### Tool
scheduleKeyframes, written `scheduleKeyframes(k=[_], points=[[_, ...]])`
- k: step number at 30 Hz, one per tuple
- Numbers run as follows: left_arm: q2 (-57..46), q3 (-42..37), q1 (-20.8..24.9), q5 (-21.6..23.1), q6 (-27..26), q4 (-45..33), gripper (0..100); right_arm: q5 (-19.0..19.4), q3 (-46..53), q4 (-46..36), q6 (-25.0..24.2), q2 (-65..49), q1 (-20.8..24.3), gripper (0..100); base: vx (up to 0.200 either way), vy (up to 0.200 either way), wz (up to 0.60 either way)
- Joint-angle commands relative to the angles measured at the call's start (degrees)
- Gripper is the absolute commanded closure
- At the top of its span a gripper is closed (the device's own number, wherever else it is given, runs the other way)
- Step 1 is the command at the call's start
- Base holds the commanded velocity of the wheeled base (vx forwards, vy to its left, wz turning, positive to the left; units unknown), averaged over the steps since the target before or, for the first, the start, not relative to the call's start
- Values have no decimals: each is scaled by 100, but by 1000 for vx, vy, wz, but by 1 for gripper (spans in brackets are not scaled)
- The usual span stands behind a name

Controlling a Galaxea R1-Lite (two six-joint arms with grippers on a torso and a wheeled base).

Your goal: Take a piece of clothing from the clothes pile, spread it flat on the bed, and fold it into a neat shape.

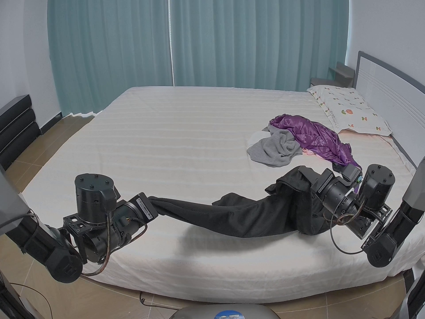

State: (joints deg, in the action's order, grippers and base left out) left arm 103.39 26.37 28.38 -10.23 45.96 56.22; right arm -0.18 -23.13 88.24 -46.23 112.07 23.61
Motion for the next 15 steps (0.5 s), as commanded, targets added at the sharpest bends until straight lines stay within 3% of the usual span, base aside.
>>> scheduleKeyframes(k=[1, 15], points=[[-29, 0, 1, -6, 1, 3, 100, 1, -8, 1, 0, -10, -6, 100, 0, 200, 0], [-56, -9, 1, 3, 1, 3, 100, -78, -25, 1, 0, -1, 3, 100, 0, 200, 0]])
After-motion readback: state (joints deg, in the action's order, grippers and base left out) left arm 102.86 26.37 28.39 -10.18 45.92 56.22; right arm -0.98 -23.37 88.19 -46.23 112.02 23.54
